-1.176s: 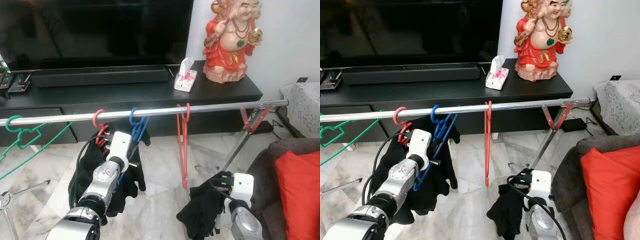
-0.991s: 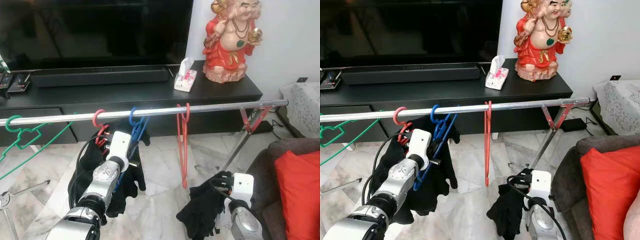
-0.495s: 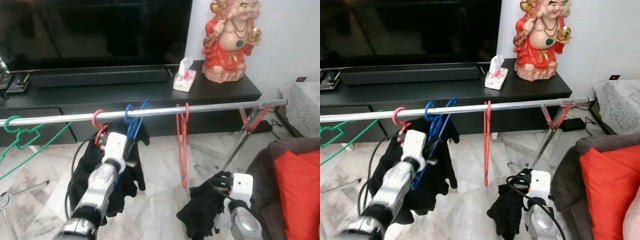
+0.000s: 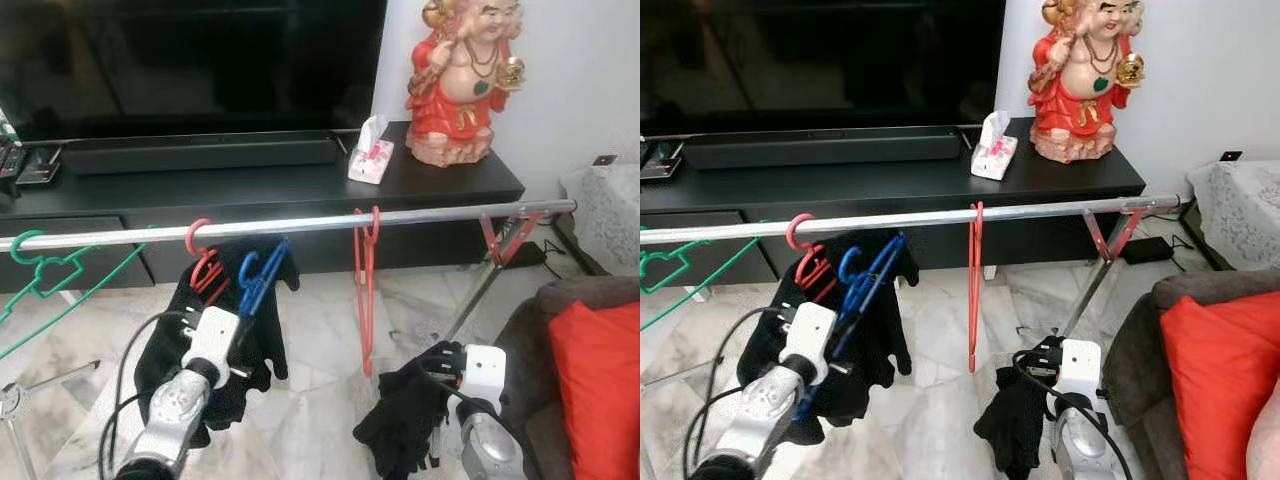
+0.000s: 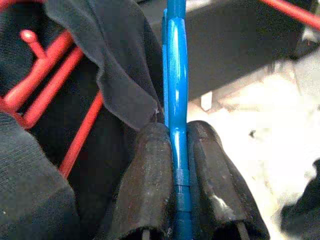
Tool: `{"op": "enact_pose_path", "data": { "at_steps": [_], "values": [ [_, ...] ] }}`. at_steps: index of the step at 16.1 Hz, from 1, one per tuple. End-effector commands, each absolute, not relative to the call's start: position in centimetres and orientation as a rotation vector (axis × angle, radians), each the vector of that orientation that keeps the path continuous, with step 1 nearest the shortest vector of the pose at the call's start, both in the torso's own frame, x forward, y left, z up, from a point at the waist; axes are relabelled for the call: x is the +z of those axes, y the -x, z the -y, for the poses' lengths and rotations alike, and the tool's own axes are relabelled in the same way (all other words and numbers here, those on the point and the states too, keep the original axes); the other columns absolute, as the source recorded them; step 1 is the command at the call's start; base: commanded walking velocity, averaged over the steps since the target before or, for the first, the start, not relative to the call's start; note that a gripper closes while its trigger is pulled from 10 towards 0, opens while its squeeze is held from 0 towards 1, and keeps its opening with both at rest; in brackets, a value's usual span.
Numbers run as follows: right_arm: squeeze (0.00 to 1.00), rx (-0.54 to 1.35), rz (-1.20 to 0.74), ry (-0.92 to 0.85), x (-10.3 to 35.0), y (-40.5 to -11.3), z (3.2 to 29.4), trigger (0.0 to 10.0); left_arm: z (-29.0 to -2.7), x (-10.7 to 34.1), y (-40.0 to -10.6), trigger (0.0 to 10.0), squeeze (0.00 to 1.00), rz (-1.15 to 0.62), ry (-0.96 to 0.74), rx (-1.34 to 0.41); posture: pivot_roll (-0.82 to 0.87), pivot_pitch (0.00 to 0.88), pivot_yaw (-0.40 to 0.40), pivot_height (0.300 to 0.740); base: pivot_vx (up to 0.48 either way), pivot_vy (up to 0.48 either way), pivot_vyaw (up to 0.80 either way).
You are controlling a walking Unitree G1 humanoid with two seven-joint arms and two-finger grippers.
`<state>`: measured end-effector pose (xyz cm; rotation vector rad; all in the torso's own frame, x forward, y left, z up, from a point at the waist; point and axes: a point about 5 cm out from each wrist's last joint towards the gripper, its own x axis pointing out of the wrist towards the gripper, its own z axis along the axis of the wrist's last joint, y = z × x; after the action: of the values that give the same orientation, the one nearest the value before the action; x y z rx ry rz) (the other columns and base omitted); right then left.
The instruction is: Hang hanger
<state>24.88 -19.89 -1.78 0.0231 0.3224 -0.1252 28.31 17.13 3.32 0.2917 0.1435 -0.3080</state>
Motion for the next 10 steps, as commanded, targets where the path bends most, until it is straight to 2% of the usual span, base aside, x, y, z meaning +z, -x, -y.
{"op": "enact_pose_path", "data": {
  "at_steps": [1,4,8,10],
  "values": [
    [0.00,-0.126,-0.310,-0.020,-1.4,-25.3,20.0,10.0,-17.0,2.3,-27.4,10.0,0.00,-0.176,-0.333,-0.342,-0.08,0.000,-0.016,0.740,0.000,0.000,0.00],
    [0.00,-0.123,-0.311,-0.022,-1.4,-25.4,19.9,10.0,-17.4,0.6,-26.4,10.0,0.00,-0.266,-0.362,-0.338,-0.08,0.000,-0.015,0.740,0.000,0.000,0.00],
    [0.00,-0.123,-0.315,-0.020,-1.5,-25.4,20.0,10.0,-19.1,-2.4,-24.5,10.0,0.00,-0.468,-0.341,-0.233,-0.08,0.000,-0.014,0.740,0.000,0.000,0.00],
    [0.00,-0.122,-0.319,-0.018,-1.5,-25.4,20.0,10.0,-20.6,-4.9,-22.3,10.0,0.00,-0.653,-0.313,-0.123,-0.08,0.000,-0.014,0.740,0.000,0.000,0.00]
  ]
}}
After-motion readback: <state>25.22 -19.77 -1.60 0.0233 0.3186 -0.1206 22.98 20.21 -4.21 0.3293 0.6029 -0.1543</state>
